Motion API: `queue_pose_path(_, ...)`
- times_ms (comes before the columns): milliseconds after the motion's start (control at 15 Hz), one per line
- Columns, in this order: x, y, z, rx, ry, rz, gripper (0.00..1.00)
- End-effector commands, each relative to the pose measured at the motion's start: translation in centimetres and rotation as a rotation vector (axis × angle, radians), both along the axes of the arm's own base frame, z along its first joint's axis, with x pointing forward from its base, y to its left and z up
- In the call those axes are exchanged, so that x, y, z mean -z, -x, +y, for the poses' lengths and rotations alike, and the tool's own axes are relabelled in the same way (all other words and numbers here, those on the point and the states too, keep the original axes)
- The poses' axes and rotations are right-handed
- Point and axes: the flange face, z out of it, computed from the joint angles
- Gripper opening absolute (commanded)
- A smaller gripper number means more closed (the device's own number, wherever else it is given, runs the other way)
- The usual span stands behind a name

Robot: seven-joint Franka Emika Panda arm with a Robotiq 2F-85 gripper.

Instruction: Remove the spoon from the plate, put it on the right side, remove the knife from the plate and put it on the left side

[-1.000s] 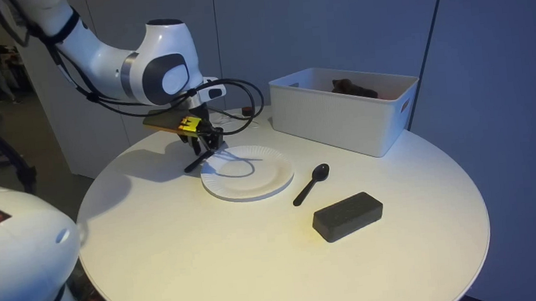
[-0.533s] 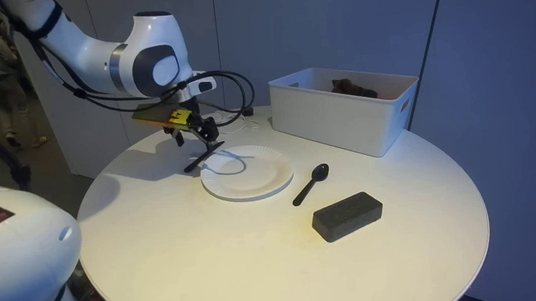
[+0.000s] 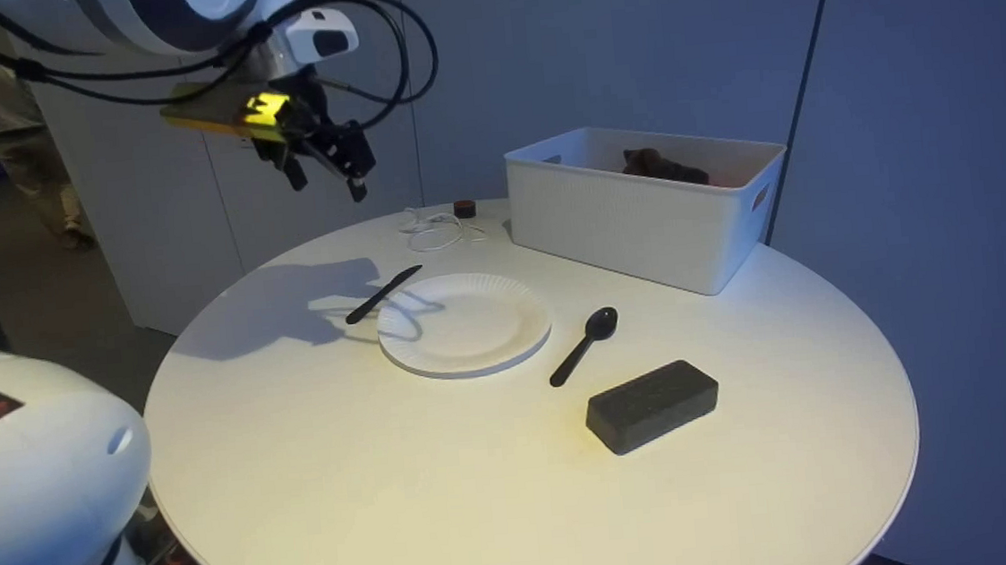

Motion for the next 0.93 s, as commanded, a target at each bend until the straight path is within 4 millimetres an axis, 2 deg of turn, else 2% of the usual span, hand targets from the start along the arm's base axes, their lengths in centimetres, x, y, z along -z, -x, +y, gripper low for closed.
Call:
queue_pose_path(0,-2.9,2.4,-4.9,0.182,0.039,-0.027,1.0)
queue_pose_path(200,-2.3,2.7,-9.5,0.268,0.062,-0.023,1.0)
queue_pose_path(267,-1.5,2.6,-10.8,0.296,0.058,-0.009,1.0)
queue_pose_path(467,0.2,2.4,-13.8,0.343,0.037,-0.003,1.0)
queue_pose_path(533,-0.3,2.8,-12.5,0.325,0.033,0.017,1.0)
queue_pose_path(600,0.2,2.8,-13.0,0.333,0.027,0.026,1.0)
queue_pose_path(867,0.3,2.8,-12.8,0.328,0.029,0.032,1.0)
